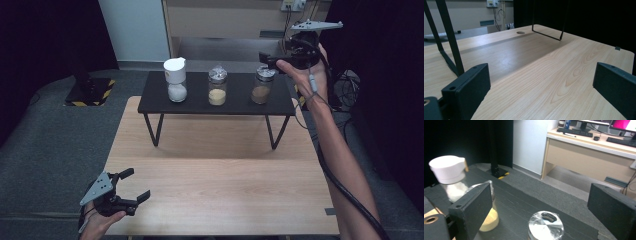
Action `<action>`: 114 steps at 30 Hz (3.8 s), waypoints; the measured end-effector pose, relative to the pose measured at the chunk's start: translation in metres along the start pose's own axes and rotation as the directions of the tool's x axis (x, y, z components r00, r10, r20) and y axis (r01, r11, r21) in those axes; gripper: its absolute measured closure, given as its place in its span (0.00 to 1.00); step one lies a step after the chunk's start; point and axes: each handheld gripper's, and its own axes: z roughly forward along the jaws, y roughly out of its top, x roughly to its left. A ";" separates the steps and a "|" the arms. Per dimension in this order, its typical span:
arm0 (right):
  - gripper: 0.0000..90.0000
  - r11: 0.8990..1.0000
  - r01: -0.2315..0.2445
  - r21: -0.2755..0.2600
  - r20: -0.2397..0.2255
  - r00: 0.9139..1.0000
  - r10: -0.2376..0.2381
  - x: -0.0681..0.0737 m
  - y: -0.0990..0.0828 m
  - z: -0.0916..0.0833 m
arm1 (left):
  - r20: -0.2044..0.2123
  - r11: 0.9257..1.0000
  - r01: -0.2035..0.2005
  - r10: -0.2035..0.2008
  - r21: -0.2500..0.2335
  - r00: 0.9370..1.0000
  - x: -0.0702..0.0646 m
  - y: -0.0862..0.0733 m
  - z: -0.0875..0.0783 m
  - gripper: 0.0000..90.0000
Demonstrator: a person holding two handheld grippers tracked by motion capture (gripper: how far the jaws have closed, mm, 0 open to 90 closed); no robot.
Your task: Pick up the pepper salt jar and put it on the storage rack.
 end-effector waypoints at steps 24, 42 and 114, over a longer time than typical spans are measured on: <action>0.07 0.988 0.041 -0.146 -0.185 0.980 -0.068 0.010 -0.035 -0.049 | -0.010 1.000 0.005 -0.005 -0.002 1.000 -0.002 0.001 0.003 0.00; 0.07 0.984 0.078 -0.161 -0.222 0.968 -0.113 0.023 -0.094 -0.080 | -0.007 1.000 0.000 0.000 -0.001 1.000 -0.003 0.001 0.003 0.00; 0.05 1.000 -0.023 -0.021 -0.226 0.974 0.018 0.034 -0.294 -0.126 | -0.031 1.000 -0.010 0.009 -0.016 0.999 -0.007 0.001 -0.002 0.00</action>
